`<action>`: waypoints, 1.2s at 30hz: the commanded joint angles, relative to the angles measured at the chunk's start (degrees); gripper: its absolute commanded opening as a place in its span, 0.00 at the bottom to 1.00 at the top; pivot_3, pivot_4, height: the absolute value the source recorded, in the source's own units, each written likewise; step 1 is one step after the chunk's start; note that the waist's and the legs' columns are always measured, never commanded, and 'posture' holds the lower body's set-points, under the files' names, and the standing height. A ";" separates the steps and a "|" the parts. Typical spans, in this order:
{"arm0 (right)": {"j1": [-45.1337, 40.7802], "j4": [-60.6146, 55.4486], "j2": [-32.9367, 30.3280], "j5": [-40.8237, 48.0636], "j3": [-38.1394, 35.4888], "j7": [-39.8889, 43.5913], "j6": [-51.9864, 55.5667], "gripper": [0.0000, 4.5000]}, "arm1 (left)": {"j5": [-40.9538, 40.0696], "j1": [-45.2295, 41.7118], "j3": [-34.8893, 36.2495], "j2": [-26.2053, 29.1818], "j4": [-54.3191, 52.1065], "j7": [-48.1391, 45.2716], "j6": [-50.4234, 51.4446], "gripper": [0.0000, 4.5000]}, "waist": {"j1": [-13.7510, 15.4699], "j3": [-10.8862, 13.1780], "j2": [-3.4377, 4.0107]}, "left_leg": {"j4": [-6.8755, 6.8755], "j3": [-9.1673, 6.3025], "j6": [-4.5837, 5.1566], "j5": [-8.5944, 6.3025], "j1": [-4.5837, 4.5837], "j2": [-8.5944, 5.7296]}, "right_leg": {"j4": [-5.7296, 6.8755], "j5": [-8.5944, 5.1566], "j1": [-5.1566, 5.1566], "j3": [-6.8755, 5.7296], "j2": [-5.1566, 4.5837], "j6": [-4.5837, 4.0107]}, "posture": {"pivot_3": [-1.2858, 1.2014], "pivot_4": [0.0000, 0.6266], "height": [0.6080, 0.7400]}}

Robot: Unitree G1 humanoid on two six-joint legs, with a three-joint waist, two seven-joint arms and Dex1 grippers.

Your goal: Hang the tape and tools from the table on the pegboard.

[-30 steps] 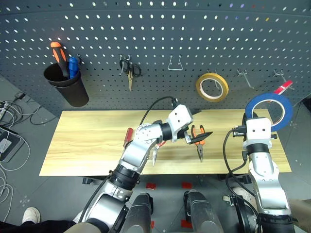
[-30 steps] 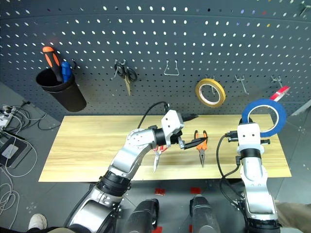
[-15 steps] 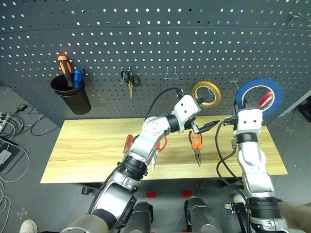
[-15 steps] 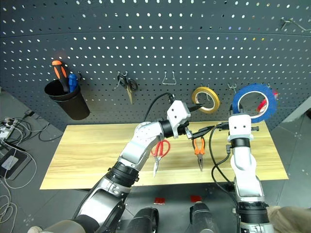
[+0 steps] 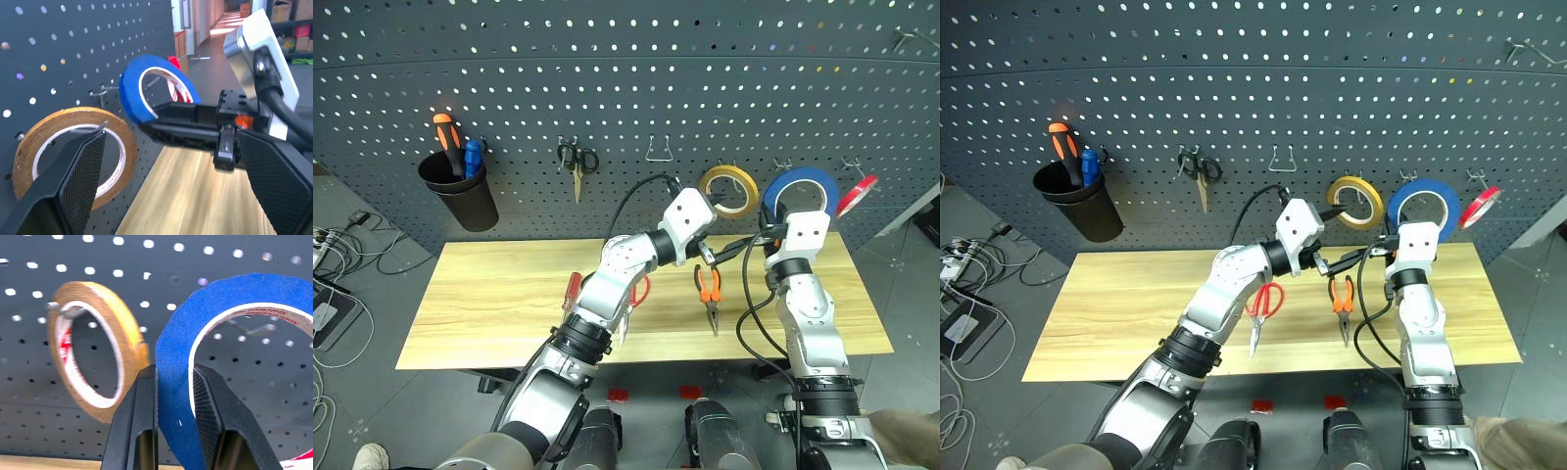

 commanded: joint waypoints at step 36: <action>13.78 -24.18 6.73 0.71 7.33 -1.65 50.58 0.99 | 3.83 27.21 -0.85 13.97 -21.51 3.14 8.72 1.00 | 0.59 2.94 0.13 | 0.02 -0.37 0.80 -0.45 0.94 0.04 | -0.02 -0.05 0.91 0.11 0.08 -0.05 | 0.53 0.59 1.00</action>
